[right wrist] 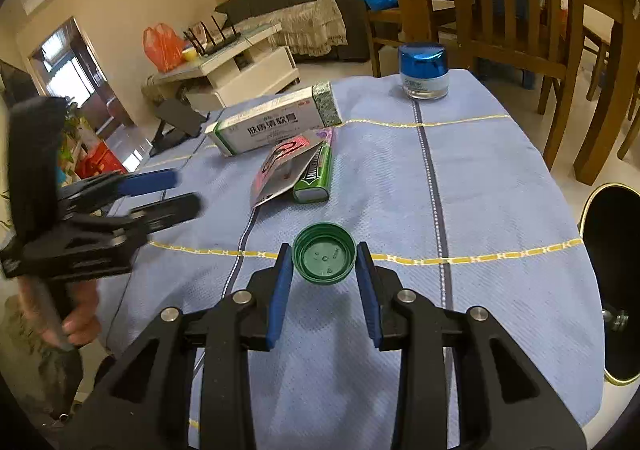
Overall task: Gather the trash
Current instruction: 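Grasp the green bottle cap with the right tool, then grasp the red playing card with the left tool while the right tool holds the green cap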
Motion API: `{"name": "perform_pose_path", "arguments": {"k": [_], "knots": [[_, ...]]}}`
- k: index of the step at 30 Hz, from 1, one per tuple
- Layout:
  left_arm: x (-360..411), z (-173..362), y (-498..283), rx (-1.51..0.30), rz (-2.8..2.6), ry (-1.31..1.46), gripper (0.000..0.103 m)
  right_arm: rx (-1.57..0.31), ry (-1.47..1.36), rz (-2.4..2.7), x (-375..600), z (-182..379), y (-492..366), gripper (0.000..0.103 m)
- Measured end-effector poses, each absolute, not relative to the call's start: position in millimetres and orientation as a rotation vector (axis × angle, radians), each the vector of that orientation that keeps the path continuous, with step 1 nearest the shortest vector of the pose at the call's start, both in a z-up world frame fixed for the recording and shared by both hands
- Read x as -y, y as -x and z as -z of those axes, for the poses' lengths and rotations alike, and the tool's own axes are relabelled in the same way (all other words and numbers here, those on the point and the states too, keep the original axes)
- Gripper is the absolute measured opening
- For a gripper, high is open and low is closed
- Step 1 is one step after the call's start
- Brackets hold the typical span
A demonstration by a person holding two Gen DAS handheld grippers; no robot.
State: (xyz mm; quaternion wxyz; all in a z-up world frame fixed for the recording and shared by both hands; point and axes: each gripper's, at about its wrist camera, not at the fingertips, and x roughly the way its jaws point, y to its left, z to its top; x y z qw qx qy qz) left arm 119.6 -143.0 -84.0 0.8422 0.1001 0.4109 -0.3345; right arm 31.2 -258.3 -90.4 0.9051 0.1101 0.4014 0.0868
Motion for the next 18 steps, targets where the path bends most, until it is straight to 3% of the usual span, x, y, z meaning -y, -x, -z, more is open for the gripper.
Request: {"name": "perform_pose_path", "arguments": {"k": [12, 15, 18], "knots": [[186, 108, -173, -0.934, 0.825, -0.245, 0.065, -0.826, -0.254, -0.162, 279, 96, -27, 0.032], [181, 109, -177, -0.942, 0.809, -0.223, 0.057, -0.824, -0.254, -0.155, 281, 96, -26, 0.032], [172, 109, -170, -0.934, 0.809, -0.214, 0.057, -0.819, -0.261, -0.157, 281, 95, -24, 0.032]]}}
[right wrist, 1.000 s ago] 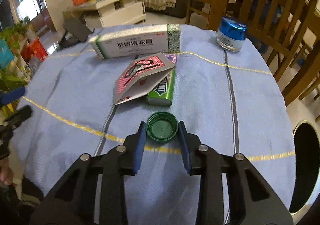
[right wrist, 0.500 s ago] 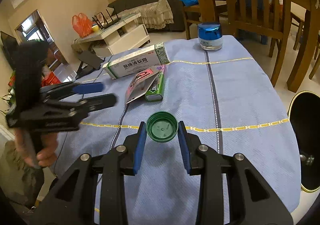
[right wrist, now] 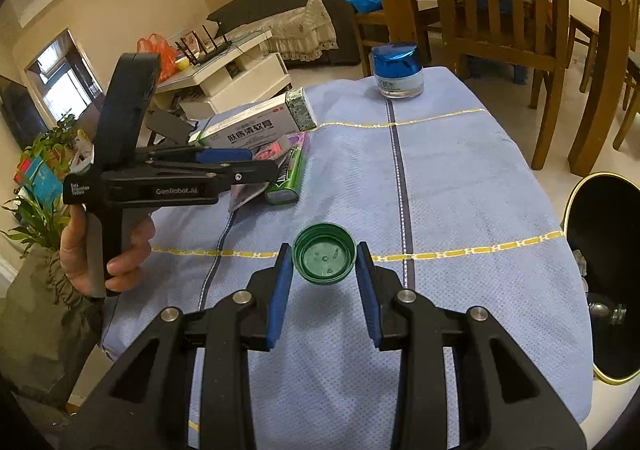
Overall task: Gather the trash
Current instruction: 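Grasp the red playing card with the left tool while the right tool holds the green cap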
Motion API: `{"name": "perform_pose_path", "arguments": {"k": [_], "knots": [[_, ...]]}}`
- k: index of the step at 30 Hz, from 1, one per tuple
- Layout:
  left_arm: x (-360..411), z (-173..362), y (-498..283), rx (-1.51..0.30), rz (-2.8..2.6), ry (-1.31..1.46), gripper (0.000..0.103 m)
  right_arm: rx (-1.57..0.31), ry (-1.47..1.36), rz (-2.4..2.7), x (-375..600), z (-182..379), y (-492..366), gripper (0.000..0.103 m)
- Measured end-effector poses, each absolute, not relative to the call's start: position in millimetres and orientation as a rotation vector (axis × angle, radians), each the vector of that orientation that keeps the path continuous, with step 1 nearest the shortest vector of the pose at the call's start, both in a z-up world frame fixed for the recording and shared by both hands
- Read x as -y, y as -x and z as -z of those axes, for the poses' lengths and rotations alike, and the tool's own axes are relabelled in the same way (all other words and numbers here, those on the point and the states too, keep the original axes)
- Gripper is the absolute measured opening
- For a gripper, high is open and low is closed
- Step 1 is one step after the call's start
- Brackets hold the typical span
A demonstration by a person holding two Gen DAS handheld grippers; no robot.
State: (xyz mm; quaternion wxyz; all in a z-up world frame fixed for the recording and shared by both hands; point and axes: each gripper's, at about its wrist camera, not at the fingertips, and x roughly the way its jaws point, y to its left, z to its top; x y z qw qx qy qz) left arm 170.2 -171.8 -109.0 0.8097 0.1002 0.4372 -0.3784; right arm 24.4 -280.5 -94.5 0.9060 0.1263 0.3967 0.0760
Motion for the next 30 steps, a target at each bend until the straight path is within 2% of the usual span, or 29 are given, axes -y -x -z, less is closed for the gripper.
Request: {"name": "perform_pose_path", "arguments": {"k": [9, 16, 21, 25, 30], "knots": [[138, 113, -127, -0.939, 0.879, -0.198, 0.057, -0.81, -0.259, -0.17, 271, 91, -20, 0.032], [138, 115, -131, -0.966, 0.923, -0.252, 0.069, -0.812, -0.256, -0.176, 268, 91, -20, 0.032], [148, 121, -133, -0.982, 0.951, -0.312, 0.07, -0.815, -0.257, -0.169, 268, 91, -19, 0.032], [157, 121, -121, -0.958, 0.992, -0.37, 0.078, -0.814, -0.265, -0.163, 272, 92, -20, 0.032], [171, 130, -108, -0.909, 0.932, -0.499, 0.075, -0.816, -0.264, -0.166, 270, 93, -19, 0.032]]}}
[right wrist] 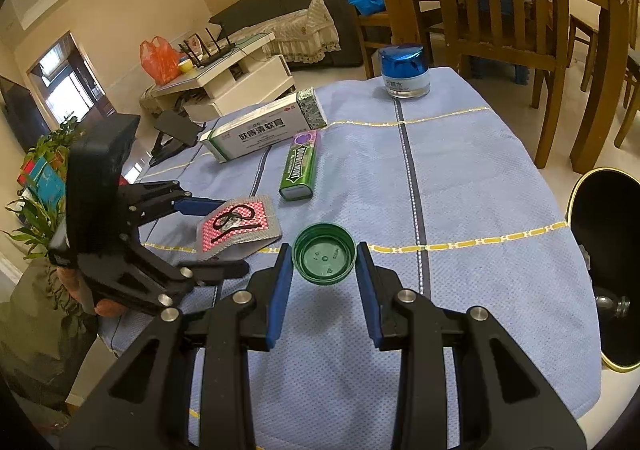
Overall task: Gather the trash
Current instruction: 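Grasp the red playing card with the left tool while the right tool holds the green cap, then carry the green cap over the bin and open the right tool while the left tool holds the card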
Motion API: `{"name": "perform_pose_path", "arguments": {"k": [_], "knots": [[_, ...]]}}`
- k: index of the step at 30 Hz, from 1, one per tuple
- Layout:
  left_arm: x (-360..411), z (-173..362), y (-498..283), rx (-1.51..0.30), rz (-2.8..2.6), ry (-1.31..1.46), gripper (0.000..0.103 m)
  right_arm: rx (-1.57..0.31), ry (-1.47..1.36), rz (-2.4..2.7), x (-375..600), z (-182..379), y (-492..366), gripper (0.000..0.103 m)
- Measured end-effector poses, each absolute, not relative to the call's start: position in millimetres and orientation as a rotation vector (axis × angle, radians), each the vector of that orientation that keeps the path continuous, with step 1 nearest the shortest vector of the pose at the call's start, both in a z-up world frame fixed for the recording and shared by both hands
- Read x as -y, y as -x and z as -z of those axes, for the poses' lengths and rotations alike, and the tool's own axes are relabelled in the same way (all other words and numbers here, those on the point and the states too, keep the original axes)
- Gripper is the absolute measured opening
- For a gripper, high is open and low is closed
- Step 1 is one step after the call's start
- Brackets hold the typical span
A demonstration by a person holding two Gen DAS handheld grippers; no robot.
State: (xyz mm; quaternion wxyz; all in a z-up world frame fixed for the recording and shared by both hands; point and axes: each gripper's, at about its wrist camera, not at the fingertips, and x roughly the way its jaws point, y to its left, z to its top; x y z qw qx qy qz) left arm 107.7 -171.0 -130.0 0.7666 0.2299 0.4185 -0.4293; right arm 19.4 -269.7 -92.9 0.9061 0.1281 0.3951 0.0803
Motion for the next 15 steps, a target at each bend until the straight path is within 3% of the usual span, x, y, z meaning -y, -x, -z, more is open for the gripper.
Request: {"name": "perform_pose_path", "arguments": {"k": [2, 3, 15], "knots": [[171, 128, -108, -0.914, 0.928, -0.496, 0.066, -0.815, -0.263, -0.166, 269, 92, -18, 0.032], [171, 127, -107, -0.911, 0.925, -0.495, 0.055, -0.813, -0.266, -0.166, 270, 91, -17, 0.032], [135, 118, -95, -0.866, 0.569, -0.359, 0.054, -0.799, -0.254, -0.16, 269, 90, -7, 0.032]]}}
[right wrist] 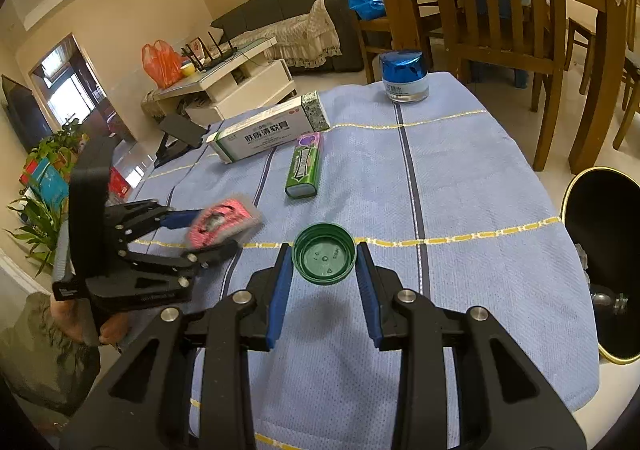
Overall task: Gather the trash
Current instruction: 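Carry the green cap over the bin and open the right tool while the left tool holds the card, then carry the red card over the bin and open the left tool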
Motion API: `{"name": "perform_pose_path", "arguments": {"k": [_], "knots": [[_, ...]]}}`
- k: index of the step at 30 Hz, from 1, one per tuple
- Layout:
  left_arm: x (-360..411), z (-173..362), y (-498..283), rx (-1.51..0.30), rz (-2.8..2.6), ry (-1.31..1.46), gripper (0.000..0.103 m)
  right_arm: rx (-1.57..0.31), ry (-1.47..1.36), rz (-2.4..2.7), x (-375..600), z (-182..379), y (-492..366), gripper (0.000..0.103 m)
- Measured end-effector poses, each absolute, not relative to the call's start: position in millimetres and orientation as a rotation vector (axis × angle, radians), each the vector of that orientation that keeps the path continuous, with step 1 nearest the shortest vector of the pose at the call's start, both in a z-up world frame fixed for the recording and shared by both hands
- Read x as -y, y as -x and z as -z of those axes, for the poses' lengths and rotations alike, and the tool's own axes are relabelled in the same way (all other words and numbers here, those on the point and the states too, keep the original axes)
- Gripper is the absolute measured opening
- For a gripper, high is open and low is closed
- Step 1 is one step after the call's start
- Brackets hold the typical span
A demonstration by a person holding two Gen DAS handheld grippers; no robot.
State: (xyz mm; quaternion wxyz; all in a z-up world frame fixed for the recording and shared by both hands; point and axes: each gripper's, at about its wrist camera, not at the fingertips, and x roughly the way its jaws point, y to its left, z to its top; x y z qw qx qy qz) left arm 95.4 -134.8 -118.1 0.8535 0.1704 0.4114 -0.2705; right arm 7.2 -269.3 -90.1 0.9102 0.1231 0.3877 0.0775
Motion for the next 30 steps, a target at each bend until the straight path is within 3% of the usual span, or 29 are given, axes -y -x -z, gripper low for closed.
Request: {"name": "perform_pose_path", "arguments": {"k": [11, 25, 26, 27, 28, 29, 30], "knots": [[163, 64, -73, -0.72, 0.51, -0.361, 0.054, -0.802, -0.256, -0.091, 300, 101, 8, 0.032], [261, 51, -50, -0.651, 0.624, -0.495, 0.055, -0.696, -0.383, 0.253, 467, 78, 41, 0.033], [268, 51, -48, -0.647, 0.632, -0.503, 0.055, -0.706, -0.389, 0.265, 474, 81, 41, 0.037], [274, 51, -46, -0.644, 0.641, -0.51, 0.055, -0.72, -0.391, 0.285, 481, 85, 41, 0.047], [283, 51, -43, -0.64, 0.653, -0.521, 0.055, -0.727, -0.396, 0.307, 488, 89, 42, 0.075], [287, 51, -41, -0.638, 0.66, -0.528, 0.055, -0.715, -0.405, 0.349, 497, 91, 48, 0.085], [293, 52, -39, -0.636, 0.67, -0.536, 0.055, -0.705, -0.408, 0.365, 500, 92, 52, 0.085]]}}
